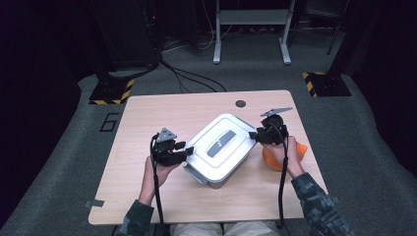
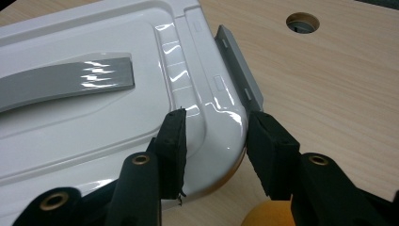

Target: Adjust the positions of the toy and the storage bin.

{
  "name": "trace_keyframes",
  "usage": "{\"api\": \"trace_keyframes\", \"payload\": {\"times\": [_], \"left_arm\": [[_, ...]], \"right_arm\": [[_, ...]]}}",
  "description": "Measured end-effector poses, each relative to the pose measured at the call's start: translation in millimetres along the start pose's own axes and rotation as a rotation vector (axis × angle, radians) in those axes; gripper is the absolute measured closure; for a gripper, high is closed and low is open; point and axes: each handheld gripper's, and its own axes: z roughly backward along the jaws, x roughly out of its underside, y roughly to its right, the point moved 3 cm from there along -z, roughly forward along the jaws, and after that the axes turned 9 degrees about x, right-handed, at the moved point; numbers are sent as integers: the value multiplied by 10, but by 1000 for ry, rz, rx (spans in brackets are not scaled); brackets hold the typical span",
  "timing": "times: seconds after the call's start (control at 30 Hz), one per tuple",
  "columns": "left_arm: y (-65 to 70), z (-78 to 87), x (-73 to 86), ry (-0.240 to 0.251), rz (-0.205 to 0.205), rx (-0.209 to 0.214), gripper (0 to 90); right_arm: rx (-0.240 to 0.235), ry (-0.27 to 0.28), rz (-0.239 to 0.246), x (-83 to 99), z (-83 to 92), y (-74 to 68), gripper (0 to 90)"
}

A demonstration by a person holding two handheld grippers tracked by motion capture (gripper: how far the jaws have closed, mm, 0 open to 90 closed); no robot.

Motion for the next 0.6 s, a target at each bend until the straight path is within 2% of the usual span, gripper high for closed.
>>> {"api": "trace_keyframes", "payload": {"times": [0.33, 0.37, 0.5, 0.57, 0.6], "left_arm": [[52, 71, 61, 2, -1, 4, 555], [53, 76, 65, 0, -4, 2, 555], [48, 81, 68, -1, -4, 7, 553], [50, 72, 62, -2, -1, 4, 529], [49, 67, 58, -11, -1, -2, 487]], "right_arm": [[-6, 6, -2, 57, 51, -75, 578], [-7, 15, 14, 61, 49, -73, 579], [-5, 10, 4, 60, 51, -88, 565], [-8, 8, 10, 57, 41, -92, 470], [1, 4, 11, 54, 32, -101, 419]]}}
